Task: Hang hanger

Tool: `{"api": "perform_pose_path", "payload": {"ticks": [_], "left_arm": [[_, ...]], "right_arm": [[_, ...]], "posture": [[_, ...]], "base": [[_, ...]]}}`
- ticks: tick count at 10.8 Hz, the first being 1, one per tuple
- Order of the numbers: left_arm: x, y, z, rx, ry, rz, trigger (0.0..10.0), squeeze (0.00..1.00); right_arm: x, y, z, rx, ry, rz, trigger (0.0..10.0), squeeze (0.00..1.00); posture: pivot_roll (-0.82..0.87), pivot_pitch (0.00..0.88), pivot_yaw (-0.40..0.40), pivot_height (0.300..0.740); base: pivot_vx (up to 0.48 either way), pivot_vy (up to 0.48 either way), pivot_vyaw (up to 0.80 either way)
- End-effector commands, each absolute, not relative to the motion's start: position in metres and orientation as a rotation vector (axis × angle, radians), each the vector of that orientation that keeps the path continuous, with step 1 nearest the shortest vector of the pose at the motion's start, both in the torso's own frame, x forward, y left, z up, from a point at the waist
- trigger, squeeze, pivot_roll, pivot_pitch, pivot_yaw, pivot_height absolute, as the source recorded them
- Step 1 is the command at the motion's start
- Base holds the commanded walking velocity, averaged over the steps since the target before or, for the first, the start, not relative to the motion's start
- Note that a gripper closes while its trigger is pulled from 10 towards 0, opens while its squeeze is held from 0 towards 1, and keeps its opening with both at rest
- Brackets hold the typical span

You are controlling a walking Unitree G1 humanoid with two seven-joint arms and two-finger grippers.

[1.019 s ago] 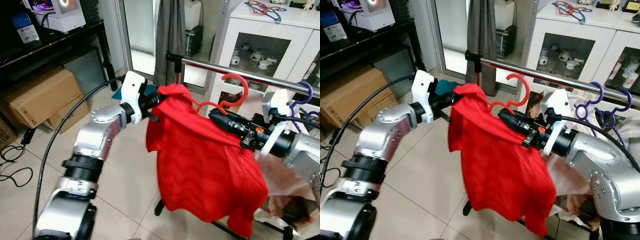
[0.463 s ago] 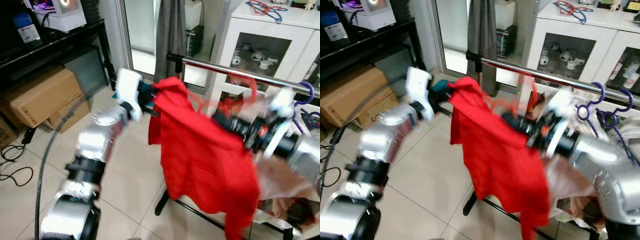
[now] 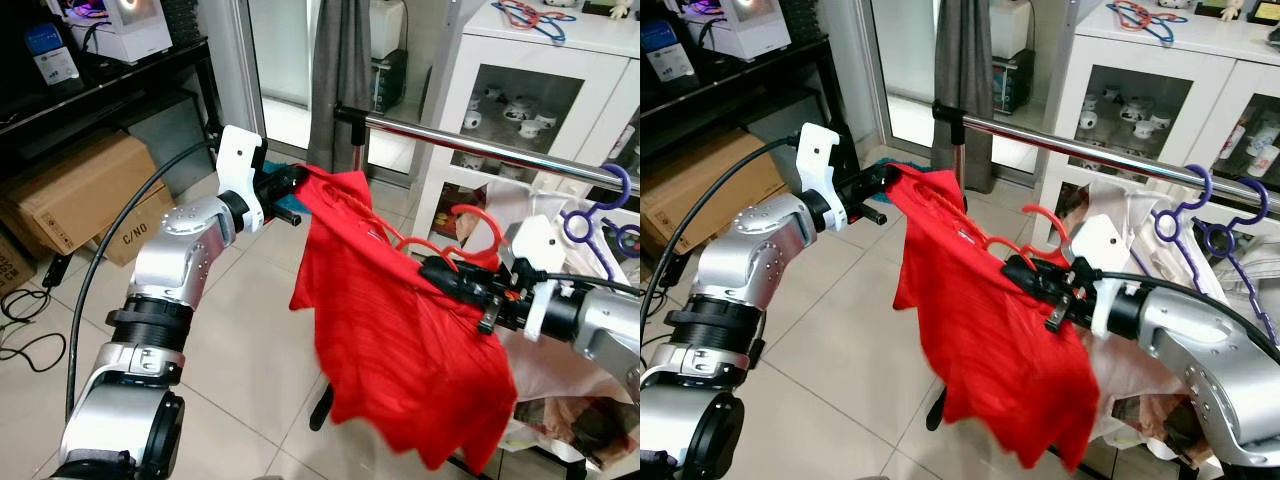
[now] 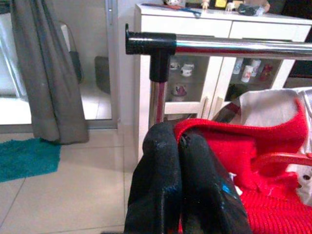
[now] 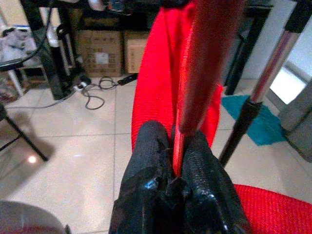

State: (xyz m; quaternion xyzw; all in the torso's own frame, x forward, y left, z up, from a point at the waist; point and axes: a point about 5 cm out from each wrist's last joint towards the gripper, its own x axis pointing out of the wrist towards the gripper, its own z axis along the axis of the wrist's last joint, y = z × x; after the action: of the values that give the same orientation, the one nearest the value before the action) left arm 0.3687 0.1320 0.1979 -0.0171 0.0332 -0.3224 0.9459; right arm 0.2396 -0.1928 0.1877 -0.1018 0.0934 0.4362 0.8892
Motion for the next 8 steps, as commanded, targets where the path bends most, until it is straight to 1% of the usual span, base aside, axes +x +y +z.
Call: {"api": "perform_pose_path", "payload": {"ticks": [1,2,3,4,5,7,8], "left_arm": [[0.378,0.161,0.220,-0.006,-0.002,-0.518,0.0,0.00],[0.380,0.163,0.221,-0.010,-0.006,-0.486,0.0,0.00],[0.391,0.181,0.222,-0.021,-0.009,-0.333,0.0,0.00],[0.394,0.190,0.219,-0.025,0.004,-0.275,0.0,0.00],[0.394,0.196,0.212,-0.028,0.026,-0.248,0.0,0.00],[0.394,0.204,0.203,-0.041,0.047,-0.192,0.0,0.00],[0.391,0.187,0.193,-0.064,0.066,-0.295,0.0,0.00]], "right_arm": [[0.234,-0.200,0.183,-0.238,0.244,0.912,0.0,0.00],[0.232,-0.199,0.183,-0.238,0.242,0.936,0.0,0.00],[0.225,-0.196,0.187,-0.205,0.207,0.989,0.0,0.00],[0.227,-0.196,0.191,-0.166,0.171,0.978,0.0,0.00],[0.230,-0.199,0.195,-0.122,0.137,0.942,0.0,0.00],[0.230,-0.201,0.200,-0.074,0.099,0.941,0.0,0.00],[0.233,-0.199,0.202,-0.045,0.074,0.911,0.0,0.00]], "posture": [[-0.02,0.000,0.040,0.740],[-0.02,0.000,0.040,0.740],[-0.02,0.000,0.040,0.740],[-0.02,0.000,0.041,0.740],[-0.02,0.000,0.043,0.740],[-0.02,0.000,0.045,0.740],[-0.02,0.000,0.045,0.740]], "base": [[0.000,0.000,0.00],[0.000,0.000,0.00],[0.000,0.000,0.00],[0.000,0.000,0.00],[0.000,0.000,0.00],[0.000,0.000,0.00],[0.000,0.000,0.00]]}}
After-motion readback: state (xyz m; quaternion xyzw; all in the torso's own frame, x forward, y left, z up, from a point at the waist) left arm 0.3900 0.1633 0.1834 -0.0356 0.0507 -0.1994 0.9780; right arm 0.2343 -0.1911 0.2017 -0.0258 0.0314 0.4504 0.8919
